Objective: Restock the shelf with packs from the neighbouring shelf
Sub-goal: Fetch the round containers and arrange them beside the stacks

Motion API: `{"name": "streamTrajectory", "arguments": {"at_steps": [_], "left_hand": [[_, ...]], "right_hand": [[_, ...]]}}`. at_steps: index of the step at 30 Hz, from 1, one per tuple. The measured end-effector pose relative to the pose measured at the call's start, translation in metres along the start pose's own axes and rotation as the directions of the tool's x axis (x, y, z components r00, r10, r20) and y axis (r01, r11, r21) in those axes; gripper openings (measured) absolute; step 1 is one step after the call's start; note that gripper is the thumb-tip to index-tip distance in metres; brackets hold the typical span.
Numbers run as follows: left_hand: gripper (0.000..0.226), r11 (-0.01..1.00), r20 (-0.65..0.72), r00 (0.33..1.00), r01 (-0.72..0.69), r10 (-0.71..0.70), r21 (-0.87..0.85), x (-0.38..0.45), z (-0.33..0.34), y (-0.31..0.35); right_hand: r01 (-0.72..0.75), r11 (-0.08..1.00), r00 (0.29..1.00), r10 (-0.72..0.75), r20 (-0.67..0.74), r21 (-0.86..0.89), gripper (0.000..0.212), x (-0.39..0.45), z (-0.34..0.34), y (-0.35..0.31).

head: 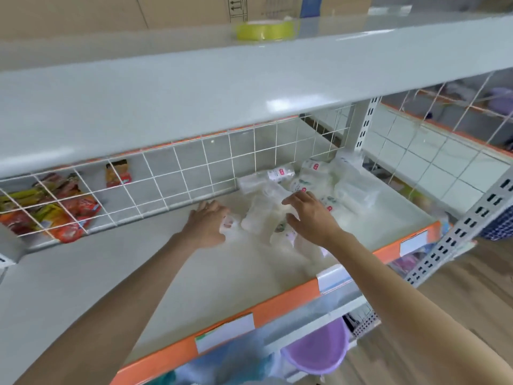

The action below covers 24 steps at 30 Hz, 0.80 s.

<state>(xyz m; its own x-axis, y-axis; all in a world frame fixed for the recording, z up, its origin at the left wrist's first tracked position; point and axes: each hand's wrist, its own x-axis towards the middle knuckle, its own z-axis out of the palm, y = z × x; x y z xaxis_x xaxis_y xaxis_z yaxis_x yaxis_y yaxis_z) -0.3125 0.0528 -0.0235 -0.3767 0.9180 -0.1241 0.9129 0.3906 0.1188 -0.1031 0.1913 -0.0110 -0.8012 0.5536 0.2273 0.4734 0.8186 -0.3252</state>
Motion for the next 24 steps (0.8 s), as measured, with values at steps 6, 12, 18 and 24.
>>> {"name": "streamTrajectory", "arguments": {"at_steps": [6, 12, 18, 24], "left_hand": [[0.059, 0.978, -0.096, 0.976, 0.184, -0.194, -0.096, 0.007, -0.007, 0.023], [0.062, 0.969, -0.261, 0.952, 0.102, -0.161, -0.224, 0.025, -0.031, 0.066], [0.062, 0.963, -0.240, 0.970, -0.100, 0.038, -0.250, 0.042, -0.025, 0.120], [0.068, 0.974, -0.199, 0.978, -0.098, 0.058, -0.202, 0.058, -0.022, 0.143]], "right_hand": [[0.012, 1.000, 1.000, -0.012, 0.006, -0.028, 0.037, 0.010, -0.016, 0.036], [-0.050, 0.998, 0.999, 0.050, 0.006, -0.032, 0.036, 0.010, -0.029, 0.072], [-0.076, 0.996, 0.997, 0.076, -0.013, -0.051, 0.033, -0.001, -0.035, 0.095], [-0.148, 0.977, 0.989, 0.144, -0.040, -0.153, 0.038, -0.010, -0.044, 0.117]]}}
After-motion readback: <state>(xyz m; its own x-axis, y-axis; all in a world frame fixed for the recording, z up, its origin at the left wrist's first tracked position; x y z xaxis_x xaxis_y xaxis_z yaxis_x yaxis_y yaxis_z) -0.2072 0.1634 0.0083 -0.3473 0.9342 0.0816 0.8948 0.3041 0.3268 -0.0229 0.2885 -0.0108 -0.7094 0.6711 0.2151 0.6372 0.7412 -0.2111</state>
